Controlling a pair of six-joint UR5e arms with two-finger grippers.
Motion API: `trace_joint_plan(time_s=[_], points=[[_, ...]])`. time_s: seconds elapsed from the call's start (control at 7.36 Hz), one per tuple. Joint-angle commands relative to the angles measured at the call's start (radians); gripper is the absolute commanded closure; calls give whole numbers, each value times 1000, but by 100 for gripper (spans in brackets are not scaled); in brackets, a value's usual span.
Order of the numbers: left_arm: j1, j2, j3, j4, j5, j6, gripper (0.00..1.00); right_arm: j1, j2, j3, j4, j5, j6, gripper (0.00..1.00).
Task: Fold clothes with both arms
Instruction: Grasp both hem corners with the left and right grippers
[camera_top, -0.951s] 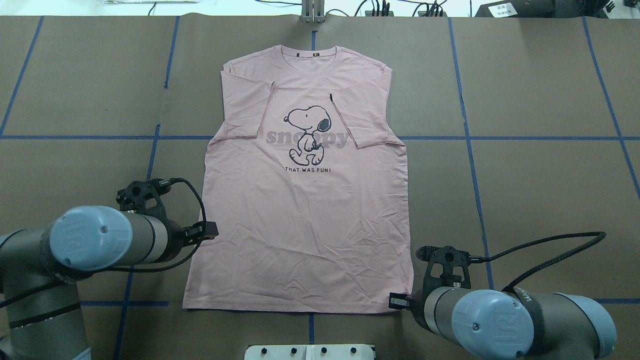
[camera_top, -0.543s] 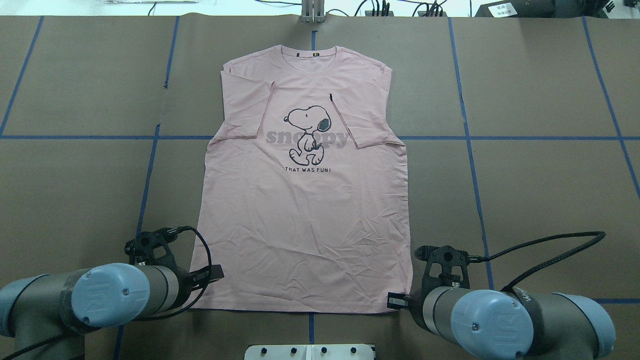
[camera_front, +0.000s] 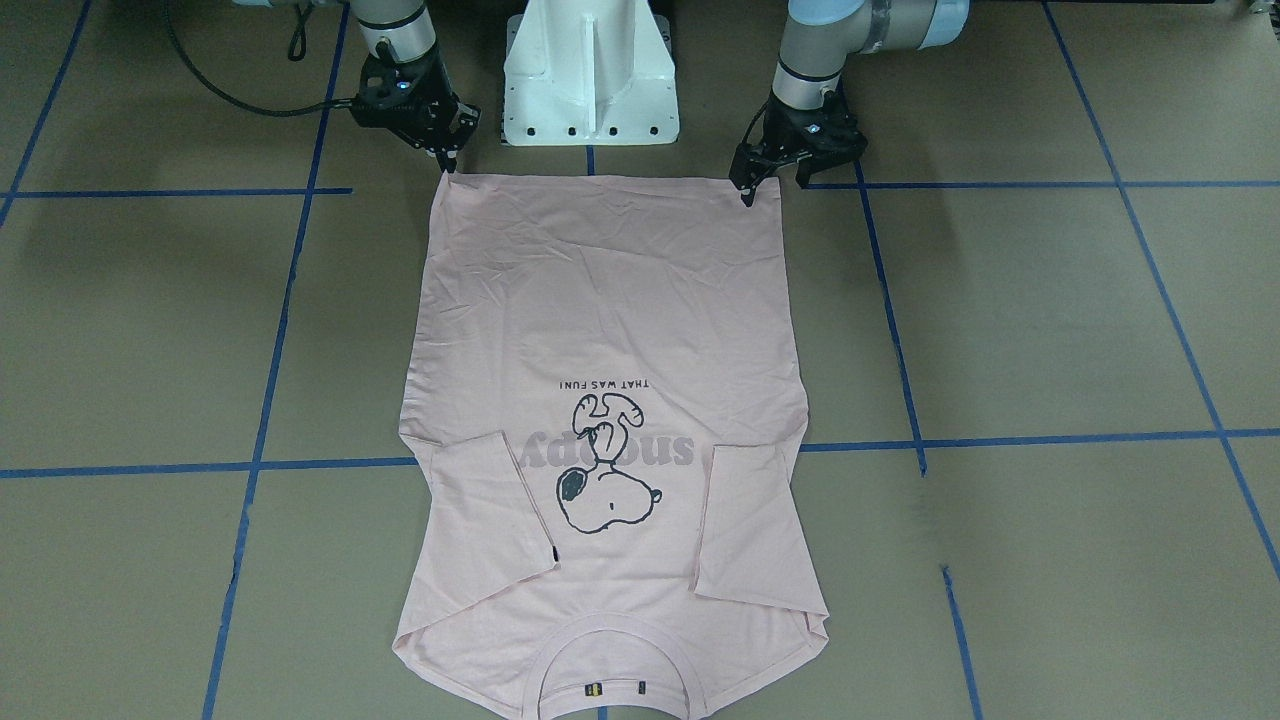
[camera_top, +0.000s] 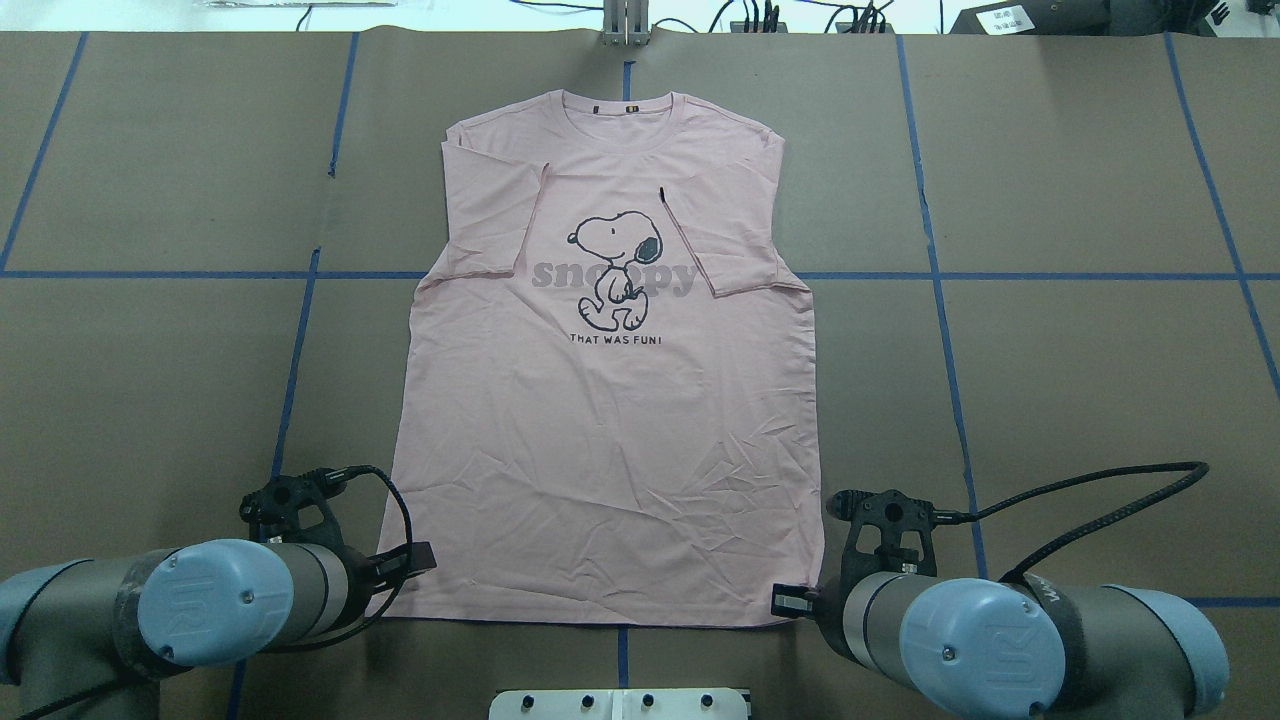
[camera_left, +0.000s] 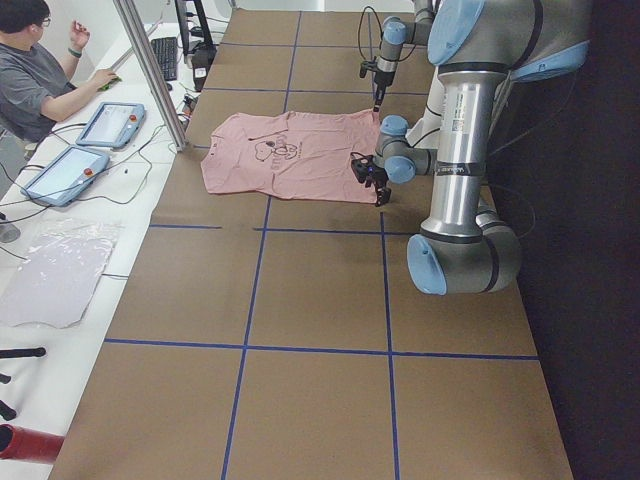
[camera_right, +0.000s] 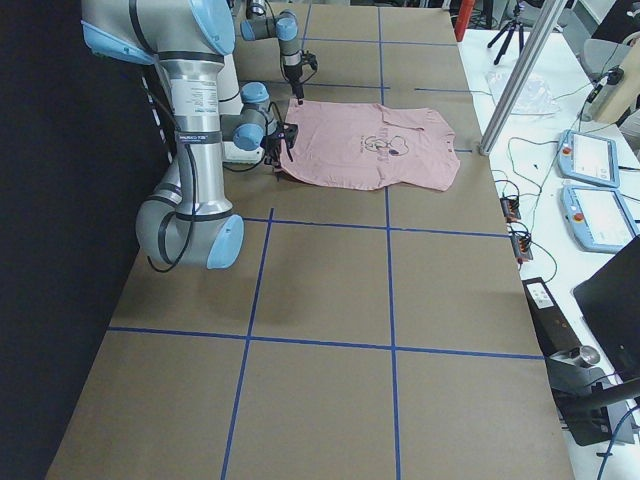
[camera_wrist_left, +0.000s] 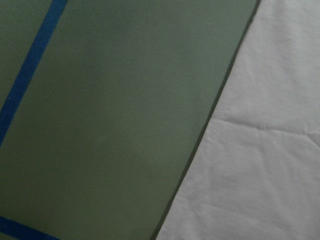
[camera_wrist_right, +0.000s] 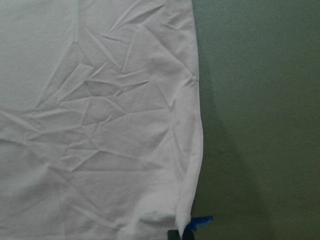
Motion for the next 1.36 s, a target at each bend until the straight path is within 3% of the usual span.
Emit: trace_joint_plan(time_s=[0.0,0.14,0.68,1.22], points=[[12,2,5,2,0,0,8,0,0,0,-1,1,0,100],[15,2,8,2,0,0,11,2,0,0,-1,1,0,100],[13,1,0,2,-2,3,48,6,0,8,-1,4,-2,100],[15,-1,-6,3,-2,5,62,11,0,8,-1,5,-2,100]])
